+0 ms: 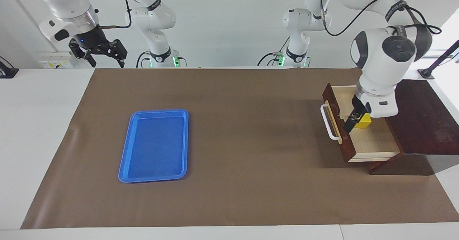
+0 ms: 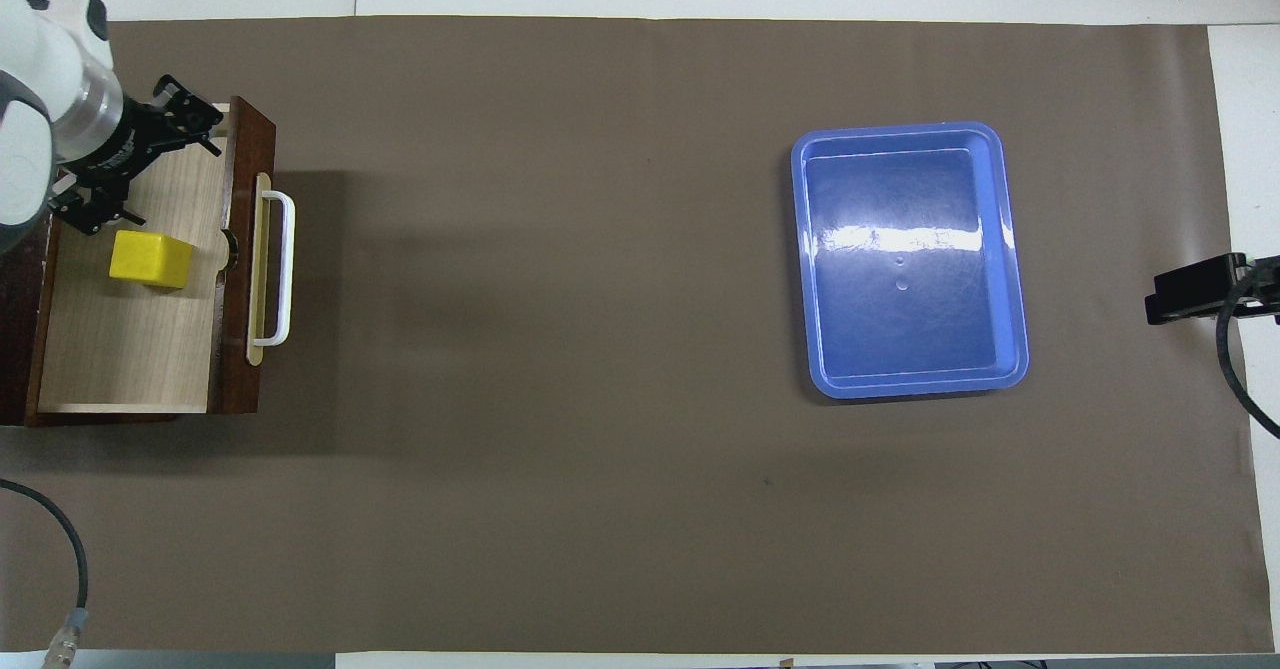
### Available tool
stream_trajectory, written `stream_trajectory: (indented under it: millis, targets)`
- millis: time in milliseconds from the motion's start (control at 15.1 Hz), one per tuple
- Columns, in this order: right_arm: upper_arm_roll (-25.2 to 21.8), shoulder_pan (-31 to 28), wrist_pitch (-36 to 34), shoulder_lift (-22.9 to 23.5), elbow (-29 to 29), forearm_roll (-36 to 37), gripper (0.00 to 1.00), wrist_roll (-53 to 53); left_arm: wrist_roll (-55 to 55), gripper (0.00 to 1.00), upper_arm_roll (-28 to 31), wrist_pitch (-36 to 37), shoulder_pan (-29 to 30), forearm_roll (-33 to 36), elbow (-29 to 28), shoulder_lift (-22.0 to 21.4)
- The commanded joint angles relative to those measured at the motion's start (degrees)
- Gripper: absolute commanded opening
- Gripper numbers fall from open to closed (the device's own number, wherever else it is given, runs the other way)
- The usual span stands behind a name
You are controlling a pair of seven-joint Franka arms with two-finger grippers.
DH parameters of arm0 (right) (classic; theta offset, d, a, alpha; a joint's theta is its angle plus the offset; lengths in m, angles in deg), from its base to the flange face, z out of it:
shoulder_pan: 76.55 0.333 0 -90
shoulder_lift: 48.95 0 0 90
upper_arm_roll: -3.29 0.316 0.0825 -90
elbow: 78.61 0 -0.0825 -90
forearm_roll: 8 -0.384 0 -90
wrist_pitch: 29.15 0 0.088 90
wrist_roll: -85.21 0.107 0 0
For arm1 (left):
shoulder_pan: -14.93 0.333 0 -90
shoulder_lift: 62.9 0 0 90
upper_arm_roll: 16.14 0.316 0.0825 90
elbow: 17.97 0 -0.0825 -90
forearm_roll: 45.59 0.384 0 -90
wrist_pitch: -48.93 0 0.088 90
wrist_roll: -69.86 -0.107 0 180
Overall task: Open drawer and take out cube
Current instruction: 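Lower the left gripper into the drawer and grasp the yellow cube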
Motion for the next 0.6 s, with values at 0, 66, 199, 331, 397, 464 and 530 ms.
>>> stream_trajectory:
  millis: [0, 66, 199, 331, 397, 464, 530]
  targets:
    - [0.6, -0.8, 1.0, -1.4, 1.7, -0.1, 1.0, 0.4, 7.9, 1.0, 4.8, 0.0, 0.1, -3.2, -0.2, 0.2]
    - [0.6, -0.8, 1.0, -1.4, 1.7, -0.1, 1.0, 0.4, 11.4, 1.0, 5.4, -1.4, 0.3, -3.2, -2.5, -0.9]
    - [0.6, -0.9, 1.1, -1.4, 1.7, -0.1, 1.0, 0.4, 15.6, 1.0, 6.2, -6.2, 1.2, -3.2, -9.0, -3.6]
    - [0.6, -0.8, 1.1, -1.4, 1.7, -0.1, 1.0, 0.4, 20.8, 1.0, 6.2, -11.8, 1.6, -3.2, -15.3, -6.0]
    - [0.6, -0.9, 1.0, -1.4, 1.7, -0.1, 1.0, 0.4, 23.4, 1.0, 6.2, -13.5, 2.2, -3.2, -17.0, -6.6]
    - [0.6, -0.8, 1.1, -1.4, 1.7, -0.1, 1.0, 0.4, 25.2, 1.0, 6.2, -14.3, 2.8, -3.2, -17.7, -7.0]
    - [0.6, -0.8, 0.9, -1.4, 1.7, -0.1, 1.0, 0.2, 26.4, 1.0, 6.2, -14.4, 3.2, -3.2, -18.1, -7.1]
